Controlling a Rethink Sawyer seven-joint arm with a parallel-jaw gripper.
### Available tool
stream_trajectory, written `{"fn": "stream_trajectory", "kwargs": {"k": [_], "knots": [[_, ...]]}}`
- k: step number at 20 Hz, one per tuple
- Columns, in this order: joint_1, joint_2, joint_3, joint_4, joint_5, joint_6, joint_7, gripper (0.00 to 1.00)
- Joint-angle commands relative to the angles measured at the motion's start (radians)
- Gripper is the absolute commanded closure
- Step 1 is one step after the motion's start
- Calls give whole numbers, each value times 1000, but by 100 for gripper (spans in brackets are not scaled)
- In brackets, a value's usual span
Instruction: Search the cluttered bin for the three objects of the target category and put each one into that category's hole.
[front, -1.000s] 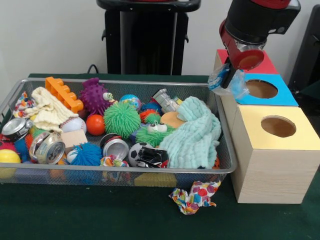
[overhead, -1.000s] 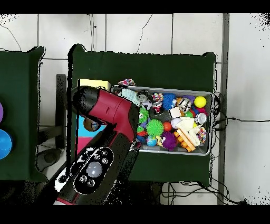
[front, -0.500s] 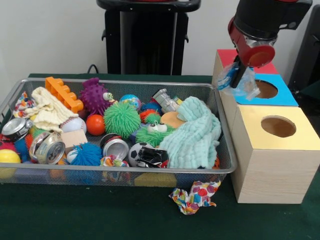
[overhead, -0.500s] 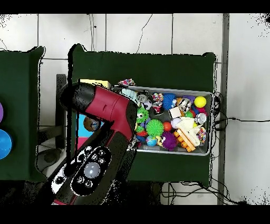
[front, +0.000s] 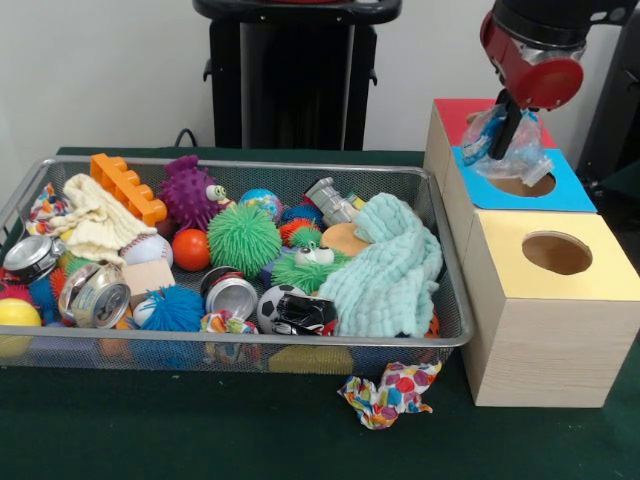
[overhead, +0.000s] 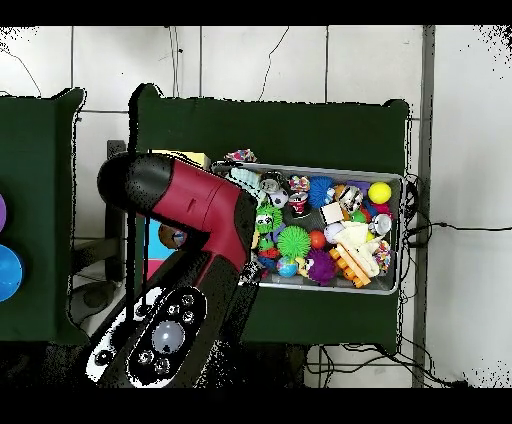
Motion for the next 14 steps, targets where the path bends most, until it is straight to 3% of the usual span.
{"fn": "stream_trajectory", "kwargs": {"k": [1,5,14], "knots": [[10,18,106,-6,41,77,321,100],[31,41,107,16,54,27,342,100],[33,61,101,4,62,28,355,100]]}}
